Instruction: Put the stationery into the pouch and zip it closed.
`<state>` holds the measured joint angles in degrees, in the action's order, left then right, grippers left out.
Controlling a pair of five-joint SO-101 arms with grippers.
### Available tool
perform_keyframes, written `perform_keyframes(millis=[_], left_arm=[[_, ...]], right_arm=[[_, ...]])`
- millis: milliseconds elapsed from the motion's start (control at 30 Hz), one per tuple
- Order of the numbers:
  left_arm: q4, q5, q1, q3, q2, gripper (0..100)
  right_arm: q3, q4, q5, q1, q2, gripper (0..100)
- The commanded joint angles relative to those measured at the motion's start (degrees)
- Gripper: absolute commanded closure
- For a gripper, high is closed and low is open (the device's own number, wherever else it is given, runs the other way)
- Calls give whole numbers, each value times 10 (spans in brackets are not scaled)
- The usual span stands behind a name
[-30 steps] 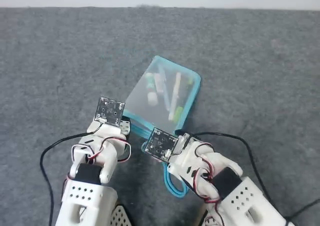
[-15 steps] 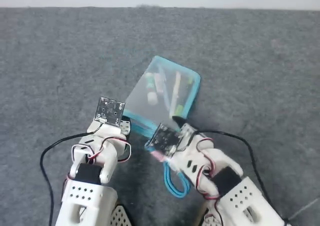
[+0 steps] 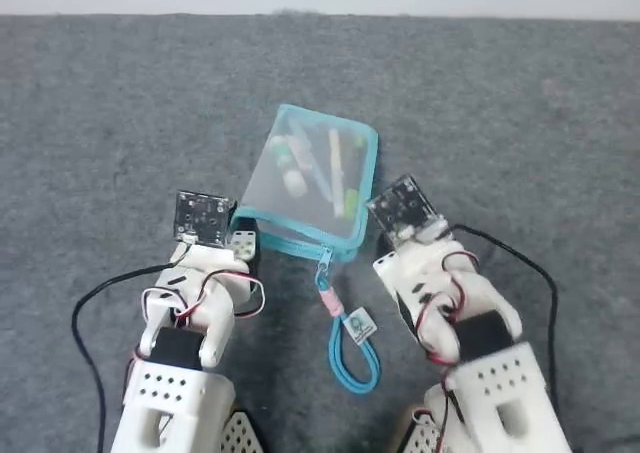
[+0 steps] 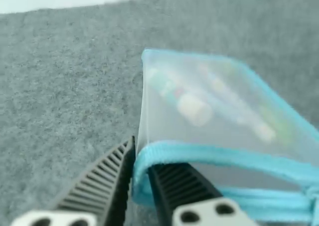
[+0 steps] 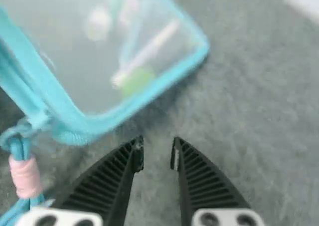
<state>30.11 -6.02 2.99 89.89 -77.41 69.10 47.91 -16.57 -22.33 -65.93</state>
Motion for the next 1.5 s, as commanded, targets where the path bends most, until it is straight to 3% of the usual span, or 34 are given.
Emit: perform_keyframes(millis=[0,200,400,567,633,767,867,1033,1200,1300,1467], left_arm=[[-30,-32,-8,-22,-9,989],[-32,-36,-77,-22,-9,989],[-31,-34,-82,-22,-9,989],[-31,-33,-79,-22,-9,989],[-31,-33,-79,-22,-9,989],[-32,-33,-78,-22,-9,989],[-32,-33,-78,-22,-9,989],[-30,-32,-78,-21,-9,989],[-29,-32,-78,-20,-9,989],[-29,-32,-78,-20,-9,989],[-29,-32,-77,-20,-9,989]], right_arm=[[-62,-10,8,6,95,883],[-115,41,12,-20,189,883],[-115,90,13,-178,141,894],[-88,33,31,-300,86,987],[-65,-7,36,-296,102,939],[-61,-72,76,-294,167,749],[-69,-126,105,-292,226,710],[-98,-203,108,-291,311,764],[-134,-211,108,-260,327,898],[-163,-182,107,-255,315,998],[-243,-87,96,-283,321,991]])
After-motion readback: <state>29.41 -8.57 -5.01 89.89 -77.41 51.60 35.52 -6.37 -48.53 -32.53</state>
